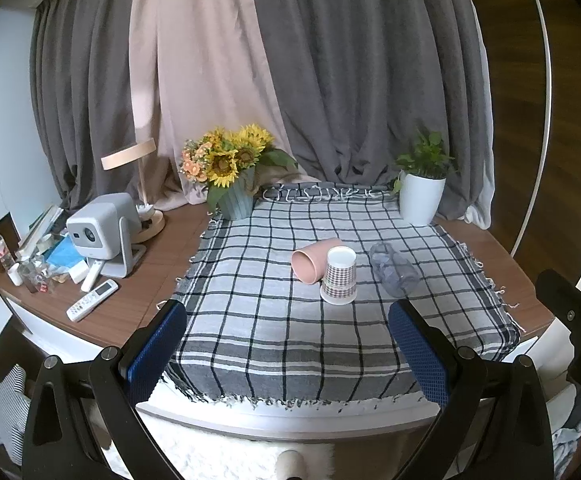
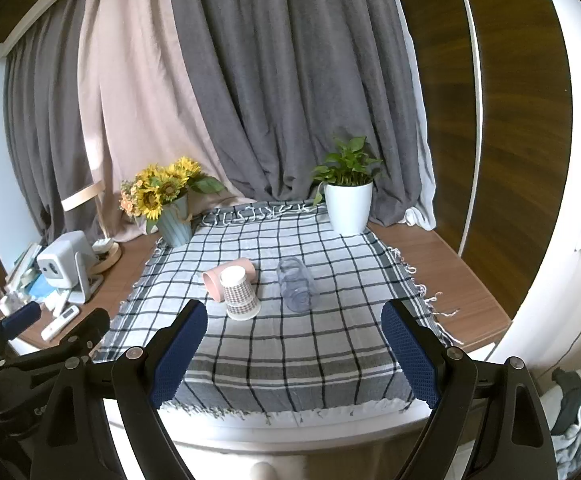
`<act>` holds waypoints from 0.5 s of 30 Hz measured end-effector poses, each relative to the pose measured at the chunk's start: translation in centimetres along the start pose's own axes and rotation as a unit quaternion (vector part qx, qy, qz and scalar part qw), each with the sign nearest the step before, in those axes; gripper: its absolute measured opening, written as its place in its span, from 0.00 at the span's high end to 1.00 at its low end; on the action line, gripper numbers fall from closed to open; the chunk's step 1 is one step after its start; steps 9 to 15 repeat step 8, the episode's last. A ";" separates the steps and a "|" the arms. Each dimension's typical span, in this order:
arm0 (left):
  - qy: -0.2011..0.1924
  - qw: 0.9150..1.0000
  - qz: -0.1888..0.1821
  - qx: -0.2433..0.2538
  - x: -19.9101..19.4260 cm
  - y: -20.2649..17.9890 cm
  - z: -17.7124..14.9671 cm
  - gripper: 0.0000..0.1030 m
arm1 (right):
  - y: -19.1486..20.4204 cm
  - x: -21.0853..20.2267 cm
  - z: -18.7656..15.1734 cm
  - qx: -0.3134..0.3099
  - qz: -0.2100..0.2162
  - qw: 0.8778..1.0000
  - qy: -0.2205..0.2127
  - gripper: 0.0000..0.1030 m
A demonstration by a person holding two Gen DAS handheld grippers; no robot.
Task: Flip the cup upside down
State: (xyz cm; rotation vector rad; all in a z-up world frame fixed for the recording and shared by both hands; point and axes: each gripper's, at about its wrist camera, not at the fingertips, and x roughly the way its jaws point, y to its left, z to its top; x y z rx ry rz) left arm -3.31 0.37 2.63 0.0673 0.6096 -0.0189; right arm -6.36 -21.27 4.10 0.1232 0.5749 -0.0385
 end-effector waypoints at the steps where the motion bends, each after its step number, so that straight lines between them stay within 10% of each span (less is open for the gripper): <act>1: 0.000 1.000 0.001 0.000 0.0 0.0 0.0 0.00 | 0.0 0.0 0.0 0.000 0.000 1.000 0.000 0.14; 15: 0.000 1.000 0.001 0.001 0.2 0.1 0.0 0.00 | 0.1 0.0 0.0 0.000 -0.001 1.000 0.000 0.14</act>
